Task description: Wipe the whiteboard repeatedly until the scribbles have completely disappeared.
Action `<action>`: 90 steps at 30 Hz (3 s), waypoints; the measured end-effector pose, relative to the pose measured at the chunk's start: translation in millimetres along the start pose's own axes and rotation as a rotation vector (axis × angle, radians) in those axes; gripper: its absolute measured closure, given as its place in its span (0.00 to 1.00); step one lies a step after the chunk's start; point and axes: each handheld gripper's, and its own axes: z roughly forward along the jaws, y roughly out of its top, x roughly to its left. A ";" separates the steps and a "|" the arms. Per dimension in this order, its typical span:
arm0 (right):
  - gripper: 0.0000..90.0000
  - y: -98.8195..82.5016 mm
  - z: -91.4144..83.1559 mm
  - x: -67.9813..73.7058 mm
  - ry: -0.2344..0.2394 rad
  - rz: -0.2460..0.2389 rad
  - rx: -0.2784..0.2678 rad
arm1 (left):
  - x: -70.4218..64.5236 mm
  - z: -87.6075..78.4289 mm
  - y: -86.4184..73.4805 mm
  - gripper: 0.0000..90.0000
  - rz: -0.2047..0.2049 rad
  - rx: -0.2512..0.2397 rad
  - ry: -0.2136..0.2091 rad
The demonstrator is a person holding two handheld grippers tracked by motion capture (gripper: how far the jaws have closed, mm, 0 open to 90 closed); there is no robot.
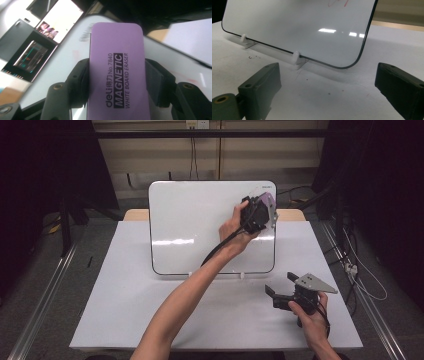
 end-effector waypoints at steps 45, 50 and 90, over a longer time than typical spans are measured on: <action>0.07 -0.9 -4.6 -3.7 0.002 0.012 -0.011 | 47.7 11.6 14.4 0.46 0.004 0.032 0.120; 0.07 -0.6 -2.7 -0.1 0.011 0.005 -0.005 | 15.7 9.5 13.8 0.46 0.106 0.033 0.089; 0.07 -0.8 0.5 -0.7 0.009 0.006 0.001 | -45.4 -16.0 -19.7 0.46 0.139 -0.017 -0.001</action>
